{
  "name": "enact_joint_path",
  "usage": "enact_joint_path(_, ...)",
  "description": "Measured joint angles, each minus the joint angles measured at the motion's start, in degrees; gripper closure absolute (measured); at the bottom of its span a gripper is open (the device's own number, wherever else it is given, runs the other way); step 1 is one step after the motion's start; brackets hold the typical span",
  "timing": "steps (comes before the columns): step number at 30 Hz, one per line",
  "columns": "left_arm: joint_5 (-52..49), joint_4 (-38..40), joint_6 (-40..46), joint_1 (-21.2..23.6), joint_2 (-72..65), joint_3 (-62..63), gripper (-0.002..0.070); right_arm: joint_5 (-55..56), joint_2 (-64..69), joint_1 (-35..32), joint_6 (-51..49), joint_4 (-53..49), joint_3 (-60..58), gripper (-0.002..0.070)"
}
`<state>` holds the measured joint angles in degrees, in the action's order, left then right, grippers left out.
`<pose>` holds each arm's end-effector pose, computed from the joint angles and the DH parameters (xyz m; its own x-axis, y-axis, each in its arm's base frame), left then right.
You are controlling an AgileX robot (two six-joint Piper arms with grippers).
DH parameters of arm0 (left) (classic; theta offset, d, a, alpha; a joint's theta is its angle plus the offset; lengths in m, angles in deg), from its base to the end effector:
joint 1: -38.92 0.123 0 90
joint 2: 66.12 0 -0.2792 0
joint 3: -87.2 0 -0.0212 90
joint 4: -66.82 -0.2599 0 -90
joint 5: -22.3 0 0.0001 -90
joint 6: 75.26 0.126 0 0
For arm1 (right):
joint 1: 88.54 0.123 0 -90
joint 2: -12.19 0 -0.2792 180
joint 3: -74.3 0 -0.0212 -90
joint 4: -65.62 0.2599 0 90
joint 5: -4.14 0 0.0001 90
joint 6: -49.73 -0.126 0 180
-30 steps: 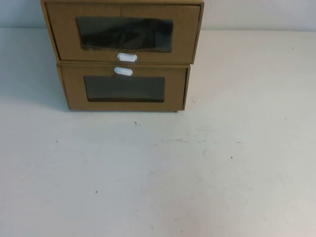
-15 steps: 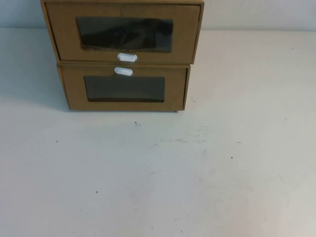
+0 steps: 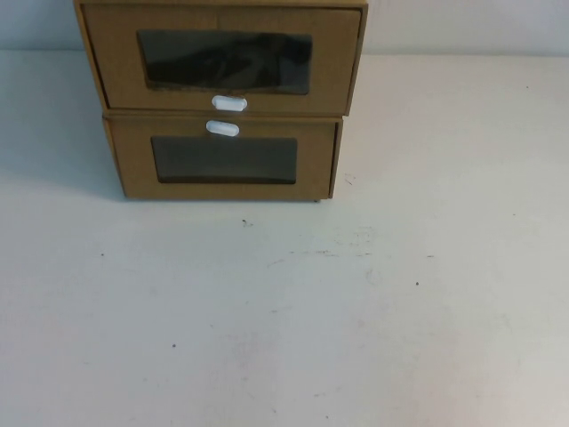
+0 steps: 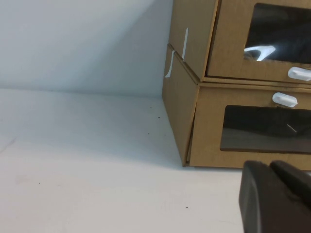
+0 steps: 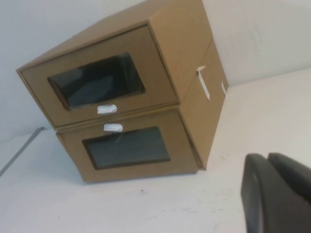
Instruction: Close the shoe box
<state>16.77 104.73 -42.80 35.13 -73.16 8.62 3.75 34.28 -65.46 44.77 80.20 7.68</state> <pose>0.1055 -0.0145 0.1982 -0.0114 -0.0920 -0.9957 0.1245 0.9879 -0.0927 0.1164 0.0499 0.2570 -0.1178 0.3133 -0.9423 -0.3758 0.8643 0.3344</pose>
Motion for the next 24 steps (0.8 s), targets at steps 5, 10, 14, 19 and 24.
enact_joint_path(5, 0.0, 0.0, 0.0, 0.0, 0.0, 0.0, 0.068, -1.46, 0.0, 0.0, 1.64, -0.54, 0.0, 0.0687)
enact_joint_path(10, 0.0, 0.0, 0.0, 0.0, 0.0, 0.0, 0.068, -1.58, -0.97, -3.53, 10.23, -0.82, -0.92, 0.0687)
enact_joint_path(14, 0.0, 0.0, 0.0, 0.0, 0.0, 0.0, 0.068, -3.93, -3.59, -13.45, 12.77, -0.9, -3.08, 0.0687)
enact_joint_path(19, 0.0, 0.0, 0.0, 0.0, 0.0, 0.0, 0.068, -8.41, -11.42, -21.04, 13.11, -1.04, -7.09, 0.0687)
enact_joint_path(24, -0.1, 0.0, 0.0, 0.0, 0.0, 0.0, 0.068, -10.16, -14.58, -21.6, 13.25, -1.04, -9.37, 0.0687)
